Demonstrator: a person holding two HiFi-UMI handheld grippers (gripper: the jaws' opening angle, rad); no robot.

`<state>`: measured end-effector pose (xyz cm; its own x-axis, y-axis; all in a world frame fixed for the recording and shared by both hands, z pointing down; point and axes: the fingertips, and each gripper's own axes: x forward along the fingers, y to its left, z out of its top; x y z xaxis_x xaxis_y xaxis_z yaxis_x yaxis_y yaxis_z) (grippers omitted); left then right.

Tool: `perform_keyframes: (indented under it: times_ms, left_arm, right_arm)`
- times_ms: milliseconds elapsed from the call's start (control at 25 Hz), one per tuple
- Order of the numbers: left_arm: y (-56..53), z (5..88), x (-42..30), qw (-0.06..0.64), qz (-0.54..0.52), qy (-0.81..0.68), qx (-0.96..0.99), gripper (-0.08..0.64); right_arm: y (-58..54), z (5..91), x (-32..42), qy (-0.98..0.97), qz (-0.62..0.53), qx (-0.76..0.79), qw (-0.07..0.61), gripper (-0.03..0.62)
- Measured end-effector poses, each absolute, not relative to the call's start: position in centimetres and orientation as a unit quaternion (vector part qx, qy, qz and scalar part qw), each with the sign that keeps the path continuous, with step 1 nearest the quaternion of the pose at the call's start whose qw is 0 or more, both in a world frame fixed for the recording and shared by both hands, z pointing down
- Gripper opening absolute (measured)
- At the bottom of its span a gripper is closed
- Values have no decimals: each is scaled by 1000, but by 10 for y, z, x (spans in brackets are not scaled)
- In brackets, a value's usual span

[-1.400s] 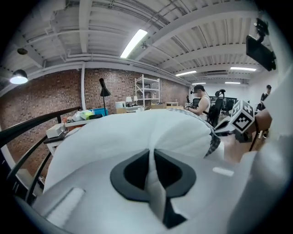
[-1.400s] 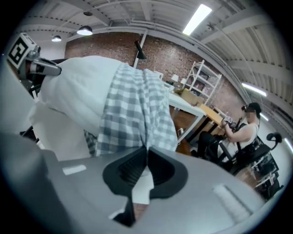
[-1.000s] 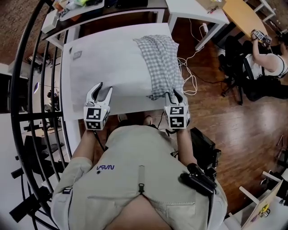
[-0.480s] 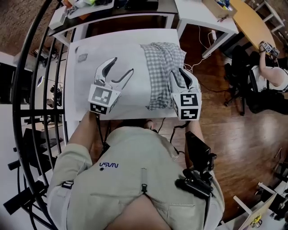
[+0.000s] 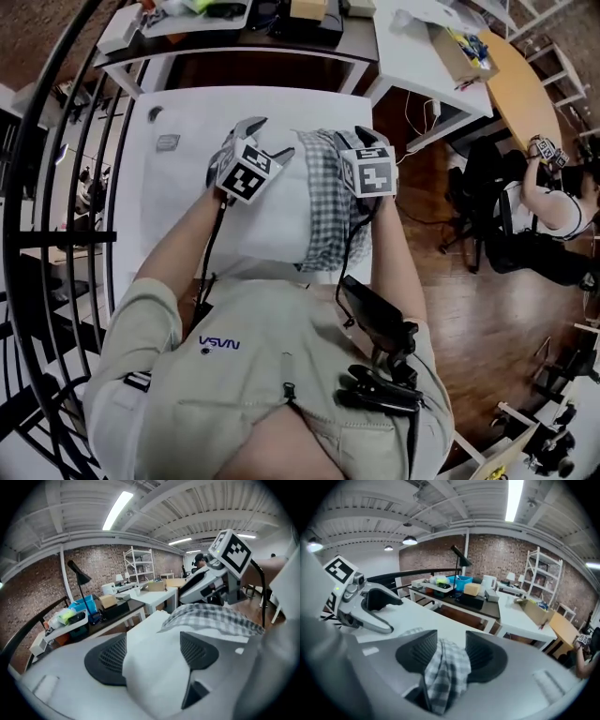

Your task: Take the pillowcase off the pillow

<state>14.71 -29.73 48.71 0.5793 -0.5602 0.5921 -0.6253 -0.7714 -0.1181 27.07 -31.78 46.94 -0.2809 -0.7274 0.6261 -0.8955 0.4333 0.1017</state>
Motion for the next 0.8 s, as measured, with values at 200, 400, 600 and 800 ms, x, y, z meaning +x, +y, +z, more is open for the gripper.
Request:
perform_keyframes:
  times_ms: [200, 400, 600, 800]
  left_arm:
    - [-258, 558, 153, 87, 377, -289, 875, 239]
    - [-236, 544, 141, 5, 358, -314, 879, 20]
    - [-229, 455, 102, 43, 250, -355, 900, 18]
    - [-222, 434, 69, 67, 219, -388, 893, 18]
  right_arm:
    - [-322, 546, 259, -750, 191, 470, 424, 221]
    - [-324, 541, 250, -740, 91, 477, 466, 29]
    - [-335, 484, 287, -718, 36, 551, 424, 21]
    - [-346, 471, 338, -677, 50, 617, 399, 20]
